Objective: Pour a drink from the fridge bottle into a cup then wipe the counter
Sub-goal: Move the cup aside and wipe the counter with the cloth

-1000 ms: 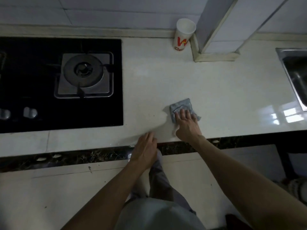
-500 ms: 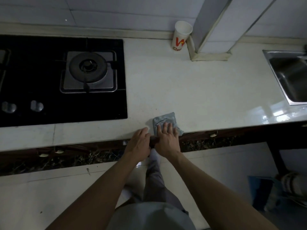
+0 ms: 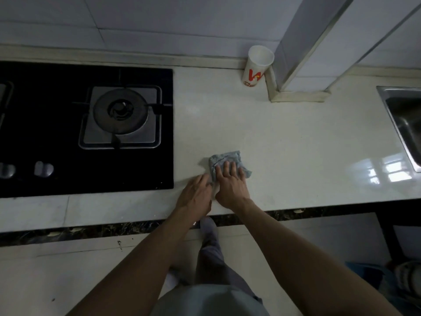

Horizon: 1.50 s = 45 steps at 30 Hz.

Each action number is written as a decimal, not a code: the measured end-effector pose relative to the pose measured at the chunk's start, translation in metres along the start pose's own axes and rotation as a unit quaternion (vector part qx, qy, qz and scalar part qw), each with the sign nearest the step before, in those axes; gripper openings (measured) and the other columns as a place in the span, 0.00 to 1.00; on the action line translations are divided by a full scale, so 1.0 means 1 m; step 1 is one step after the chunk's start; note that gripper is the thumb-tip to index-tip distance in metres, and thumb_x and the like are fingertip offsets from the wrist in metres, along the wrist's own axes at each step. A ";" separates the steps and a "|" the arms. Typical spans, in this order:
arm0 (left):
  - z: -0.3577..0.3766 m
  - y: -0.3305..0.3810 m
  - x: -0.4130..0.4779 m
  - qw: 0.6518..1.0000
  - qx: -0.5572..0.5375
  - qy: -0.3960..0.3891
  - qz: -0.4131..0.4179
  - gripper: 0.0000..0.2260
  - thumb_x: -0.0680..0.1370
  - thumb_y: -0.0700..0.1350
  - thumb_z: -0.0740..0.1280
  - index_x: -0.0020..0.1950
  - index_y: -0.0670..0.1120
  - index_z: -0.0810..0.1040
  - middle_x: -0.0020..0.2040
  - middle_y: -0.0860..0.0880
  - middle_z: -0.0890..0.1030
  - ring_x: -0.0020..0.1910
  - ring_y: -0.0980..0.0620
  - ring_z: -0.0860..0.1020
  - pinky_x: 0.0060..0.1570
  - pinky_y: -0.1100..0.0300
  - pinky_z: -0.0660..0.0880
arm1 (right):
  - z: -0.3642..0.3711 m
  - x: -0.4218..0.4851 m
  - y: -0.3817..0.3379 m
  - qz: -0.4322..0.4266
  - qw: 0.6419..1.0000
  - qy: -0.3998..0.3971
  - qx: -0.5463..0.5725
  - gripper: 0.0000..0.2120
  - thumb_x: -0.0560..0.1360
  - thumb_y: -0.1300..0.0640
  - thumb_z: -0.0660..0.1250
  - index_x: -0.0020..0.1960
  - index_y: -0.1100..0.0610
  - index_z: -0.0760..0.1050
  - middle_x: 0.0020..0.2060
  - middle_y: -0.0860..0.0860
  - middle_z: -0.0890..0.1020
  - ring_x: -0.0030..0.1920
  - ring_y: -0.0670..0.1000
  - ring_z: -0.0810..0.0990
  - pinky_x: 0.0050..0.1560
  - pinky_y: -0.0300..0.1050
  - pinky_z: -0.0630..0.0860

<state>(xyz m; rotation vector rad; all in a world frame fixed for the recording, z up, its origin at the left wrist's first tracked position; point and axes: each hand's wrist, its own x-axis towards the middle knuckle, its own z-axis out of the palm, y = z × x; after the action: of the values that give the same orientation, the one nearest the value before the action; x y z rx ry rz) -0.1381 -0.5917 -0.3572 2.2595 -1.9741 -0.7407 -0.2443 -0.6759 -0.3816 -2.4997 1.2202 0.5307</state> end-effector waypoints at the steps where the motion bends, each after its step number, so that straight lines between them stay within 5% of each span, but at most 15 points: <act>1: -0.003 -0.002 0.008 1.000 -0.001 0.002 -0.004 0.21 0.79 0.43 0.63 0.72 0.43 0.70 0.75 0.44 0.63 0.74 0.47 0.62 0.74 0.56 0.59 | -0.006 0.010 0.004 -0.005 1.000 -0.005 0.000 0.39 0.77 0.49 0.61 0.80 0.55 0.42 0.78 0.60 0.44 0.78 0.61 0.40 0.76 0.59 0.40; 6: -0.020 -0.006 0.059 1.000 -0.008 0.017 -0.016 0.24 0.79 0.42 0.60 0.76 0.42 0.64 0.78 0.43 0.59 0.77 0.47 0.57 0.77 0.57 0.49 | -0.038 0.076 0.023 -0.030 1.000 -0.001 -0.008 0.39 0.78 0.43 0.59 0.80 0.54 0.44 0.78 0.60 0.44 0.78 0.60 0.40 0.76 0.58 0.37; 10: -0.032 -0.007 0.108 0.998 -0.008 0.044 -0.034 0.25 0.77 0.42 0.63 0.74 0.43 0.67 0.77 0.43 0.63 0.77 0.47 0.59 0.77 0.52 0.54 | -0.068 0.137 0.036 -0.044 0.999 0.005 -0.019 0.38 0.78 0.43 0.60 0.80 0.54 0.45 0.78 0.59 0.45 0.78 0.61 0.41 0.76 0.60 0.39; 16: -0.058 -0.028 0.174 0.995 0.026 0.008 -0.095 0.26 0.81 0.48 0.58 0.79 0.49 0.57 0.81 0.43 0.52 0.79 0.44 0.52 0.76 0.44 0.53 | -0.113 0.225 0.049 -0.028 0.999 0.015 -0.017 0.38 0.76 0.50 0.63 0.79 0.55 0.48 0.78 0.59 0.49 0.78 0.61 0.45 0.76 0.62 0.42; 19: -0.060 -0.033 0.184 0.993 -0.014 -0.029 -0.115 0.22 0.82 0.45 0.58 0.77 0.49 0.64 0.80 0.44 0.54 0.79 0.44 0.54 0.76 0.43 0.55 | -0.129 0.253 0.051 -0.013 1.000 0.027 -0.004 0.39 0.74 0.56 0.65 0.79 0.58 0.48 0.78 0.61 0.52 0.77 0.63 0.48 0.76 0.62 0.46; 24: -0.058 -0.034 0.184 0.990 -0.056 -0.054 -0.119 0.24 0.81 0.45 0.62 0.77 0.49 0.63 0.81 0.45 0.51 0.80 0.45 0.49 0.78 0.44 0.50 | -0.152 0.287 0.043 0.051 0.998 0.018 0.012 0.41 0.74 0.53 0.67 0.78 0.63 0.48 0.76 0.66 0.52 0.76 0.67 0.50 0.75 0.61 0.49; 37: -0.073 -0.035 0.190 0.987 -0.078 -0.071 -0.124 0.23 0.79 0.45 0.65 0.74 0.47 0.68 0.79 0.45 0.53 0.79 0.44 0.51 0.76 0.42 0.56 | -0.157 0.337 0.020 0.134 0.990 0.045 -0.004 0.35 0.78 0.53 0.58 0.77 0.68 0.48 0.75 0.69 0.53 0.75 0.71 0.50 0.74 0.66 0.49; 45: -0.065 -0.042 0.187 0.986 -0.115 -0.046 -0.109 0.24 0.75 0.41 0.66 0.71 0.48 0.70 0.77 0.46 0.58 0.77 0.44 0.56 0.75 0.42 0.60 | -0.158 0.341 -0.052 0.020 0.998 0.039 -0.052 0.31 0.76 0.53 0.62 0.74 0.66 0.60 0.73 0.71 0.58 0.73 0.71 0.56 0.74 0.68 0.48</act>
<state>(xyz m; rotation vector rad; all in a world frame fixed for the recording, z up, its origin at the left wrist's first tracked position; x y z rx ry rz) -0.0613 -0.7788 -0.3736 2.3594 -1.5903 -1.0518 0.0215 -0.9461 -0.3910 -2.6107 1.3068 0.5239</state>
